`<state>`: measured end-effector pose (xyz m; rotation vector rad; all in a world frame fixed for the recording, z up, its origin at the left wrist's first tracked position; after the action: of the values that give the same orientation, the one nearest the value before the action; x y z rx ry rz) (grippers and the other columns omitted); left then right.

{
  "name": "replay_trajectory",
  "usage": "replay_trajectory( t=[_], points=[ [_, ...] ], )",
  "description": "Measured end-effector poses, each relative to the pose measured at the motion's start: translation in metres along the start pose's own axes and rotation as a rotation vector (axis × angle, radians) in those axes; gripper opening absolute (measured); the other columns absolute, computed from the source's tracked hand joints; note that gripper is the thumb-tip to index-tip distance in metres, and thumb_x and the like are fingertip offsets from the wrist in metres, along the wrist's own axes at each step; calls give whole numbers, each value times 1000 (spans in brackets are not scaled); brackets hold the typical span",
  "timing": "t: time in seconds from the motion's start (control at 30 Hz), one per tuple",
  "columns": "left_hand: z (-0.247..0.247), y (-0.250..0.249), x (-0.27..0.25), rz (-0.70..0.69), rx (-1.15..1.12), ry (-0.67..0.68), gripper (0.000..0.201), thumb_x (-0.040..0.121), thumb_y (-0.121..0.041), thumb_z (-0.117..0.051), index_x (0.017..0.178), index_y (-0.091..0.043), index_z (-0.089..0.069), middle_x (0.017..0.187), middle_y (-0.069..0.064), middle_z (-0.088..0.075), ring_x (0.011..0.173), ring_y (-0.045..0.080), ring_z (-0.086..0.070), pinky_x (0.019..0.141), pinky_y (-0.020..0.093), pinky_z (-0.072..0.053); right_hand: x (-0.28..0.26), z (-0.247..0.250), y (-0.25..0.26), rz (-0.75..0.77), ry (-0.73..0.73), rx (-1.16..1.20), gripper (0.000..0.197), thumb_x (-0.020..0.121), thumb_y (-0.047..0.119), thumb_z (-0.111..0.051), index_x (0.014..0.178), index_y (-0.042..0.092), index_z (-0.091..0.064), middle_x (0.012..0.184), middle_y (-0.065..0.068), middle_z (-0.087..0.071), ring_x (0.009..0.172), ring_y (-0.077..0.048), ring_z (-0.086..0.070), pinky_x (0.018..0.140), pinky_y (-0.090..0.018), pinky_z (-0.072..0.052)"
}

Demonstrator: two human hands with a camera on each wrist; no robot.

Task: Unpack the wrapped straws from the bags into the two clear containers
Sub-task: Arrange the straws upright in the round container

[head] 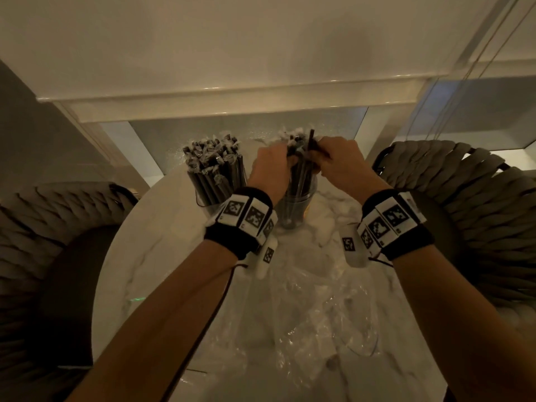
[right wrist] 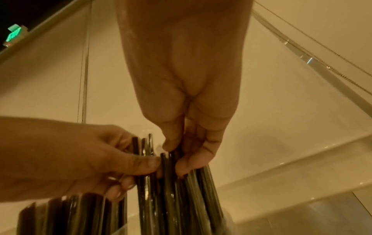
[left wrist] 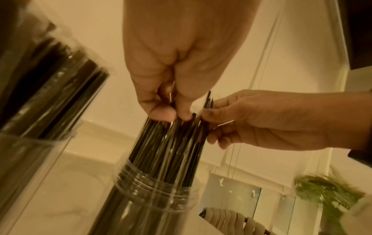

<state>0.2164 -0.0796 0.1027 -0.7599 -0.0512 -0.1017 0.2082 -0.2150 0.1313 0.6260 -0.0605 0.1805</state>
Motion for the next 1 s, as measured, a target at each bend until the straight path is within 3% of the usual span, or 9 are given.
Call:
replay_trajectory(
  t=[0.1, 0.17, 0.23, 0.27, 0.43, 0.57, 0.7, 0.87, 1.0],
  points=[
    [-15, 11, 3, 51, 62, 102, 23, 91, -21, -57, 109, -8, -63, 105, 18, -66, 96, 35, -64, 86, 43, -54, -7, -15, -3, -17, 87, -58, 21, 93, 15, -53, 101, 1, -67, 99, -18, -69, 77, -16, -50, 55, -19, -27],
    [-20, 15, -9, 74, -8, 57, 21, 89, -14, -61, 107, -2, -63, 104, 18, -67, 95, 32, -64, 84, 30, -52, -14, -23, -9, -30, 115, -61, 21, 92, 15, -54, 100, 1, -68, 98, -18, -70, 75, -22, -56, 55, -18, -34],
    [-20, 14, -23, 66, -131, -52, 26, 83, -9, -67, 106, 1, -59, 102, 16, -64, 92, 26, -60, 73, 11, -37, -21, -28, -17, -43, 49, 8, 18, 88, 14, -59, 99, 3, -69, 94, -15, -72, 78, -28, -65, 67, -27, -49],
    [-19, 14, -31, 54, -180, -128, 30, 80, -8, -71, 105, 0, -56, 99, 14, -60, 88, 24, -55, 71, 11, -33, -26, -28, -20, -68, -17, 94, 14, 86, 12, -62, 97, 6, -68, 90, -10, -72, 79, -27, -67, 71, -31, -53],
    [-23, 21, -58, 57, -356, -313, 46, 71, -6, -77, 93, -12, -37, 98, 1, -37, 82, 24, -50, 72, 28, -50, -44, -23, -32, -169, -257, 447, 21, 81, 7, -70, 90, 14, -52, 80, -6, -65, 70, -19, -65, 64, -25, -54],
    [-23, 20, -63, 156, -359, -277, 63, 70, -10, -80, 118, -4, -41, 117, 12, -41, 94, 18, -44, 87, 37, -49, -43, -23, -40, -224, -200, 426, 37, 79, 14, -73, 110, 15, -53, 91, -3, -63, 76, -18, -65, 71, -30, -54],
    [-27, 18, -56, 223, -336, -142, 100, 66, -25, -84, 143, -4, -23, 142, 20, -30, 125, 29, -41, 102, 34, -36, -35, -32, -43, -265, -67, 412, 67, 76, 20, -76, 134, 17, -42, 108, 0, -59, 81, -19, -66, 72, -33, -56],
    [-29, 27, -33, 245, -251, -43, 85, 66, -31, -83, 135, -4, -40, 128, 18, -51, 117, 32, -50, 98, 37, -44, -15, -25, -35, -165, -38, 299, 25, 86, 12, -63, 112, 11, -65, 100, -4, -70, 73, -18, -65, 70, -24, -55],
    [-32, 33, -31, 253, -246, -29, 83, 73, -29, -79, 139, -3, -36, 127, 15, -55, 108, 32, -58, 95, 43, -49, 6, 0, -15, -28, -21, 103, 25, 92, 8, -53, 113, 9, -66, 94, 1, -62, 85, -17, -59, 85, -24, -41]
  ],
)
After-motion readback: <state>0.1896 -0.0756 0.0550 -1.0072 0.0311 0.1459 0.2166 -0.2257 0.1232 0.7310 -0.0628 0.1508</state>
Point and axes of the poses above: each hand's wrist, its own x-axis towards the middle knuckle, its own z-axis out of the back of the hand, y = z × x, the point moved 2 cm from there along x, towards the middle knuckle
